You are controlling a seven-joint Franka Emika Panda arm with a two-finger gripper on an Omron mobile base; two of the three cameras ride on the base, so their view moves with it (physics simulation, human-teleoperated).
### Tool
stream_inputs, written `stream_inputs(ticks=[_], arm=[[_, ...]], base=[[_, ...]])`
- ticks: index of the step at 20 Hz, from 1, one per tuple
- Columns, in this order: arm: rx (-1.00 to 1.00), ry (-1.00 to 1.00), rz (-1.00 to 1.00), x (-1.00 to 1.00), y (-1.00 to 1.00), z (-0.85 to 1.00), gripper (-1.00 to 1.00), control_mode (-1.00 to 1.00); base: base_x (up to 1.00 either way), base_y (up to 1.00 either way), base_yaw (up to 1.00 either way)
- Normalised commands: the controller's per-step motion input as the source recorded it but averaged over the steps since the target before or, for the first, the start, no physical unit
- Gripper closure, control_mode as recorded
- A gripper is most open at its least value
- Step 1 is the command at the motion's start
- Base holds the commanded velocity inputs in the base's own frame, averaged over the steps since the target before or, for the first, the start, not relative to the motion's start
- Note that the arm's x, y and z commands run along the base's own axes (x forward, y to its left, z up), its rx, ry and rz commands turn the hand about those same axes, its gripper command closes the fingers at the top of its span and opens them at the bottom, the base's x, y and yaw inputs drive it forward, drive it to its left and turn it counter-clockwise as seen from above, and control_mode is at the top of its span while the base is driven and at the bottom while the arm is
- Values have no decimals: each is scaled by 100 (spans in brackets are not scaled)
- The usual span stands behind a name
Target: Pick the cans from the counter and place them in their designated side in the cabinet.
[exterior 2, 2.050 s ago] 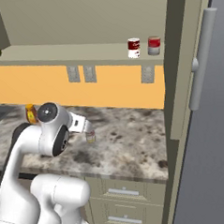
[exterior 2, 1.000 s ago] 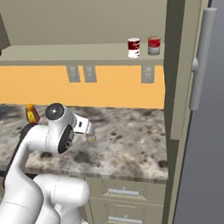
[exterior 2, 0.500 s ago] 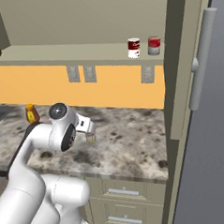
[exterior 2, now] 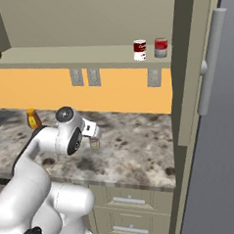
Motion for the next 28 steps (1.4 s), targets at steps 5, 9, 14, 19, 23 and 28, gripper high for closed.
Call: stream_inputs(ticks=[5,9,14,19,23,28], arm=[[0,2,0,21,0,-14,-100,-100],[0,3,0,14,0,-17,-100,-100],[0,2,0,13,0,-17,-100,-100],[0,0,0,15,0,-14,-100,-100],[0,0,0,18,0,-13,-100,-100],[0,1,0,19,0,-14,-100,-100]], base=[[0,0,0],[0,0,0],[0,0,0],[0,0,0],[0,0,0],[0,0,0]])
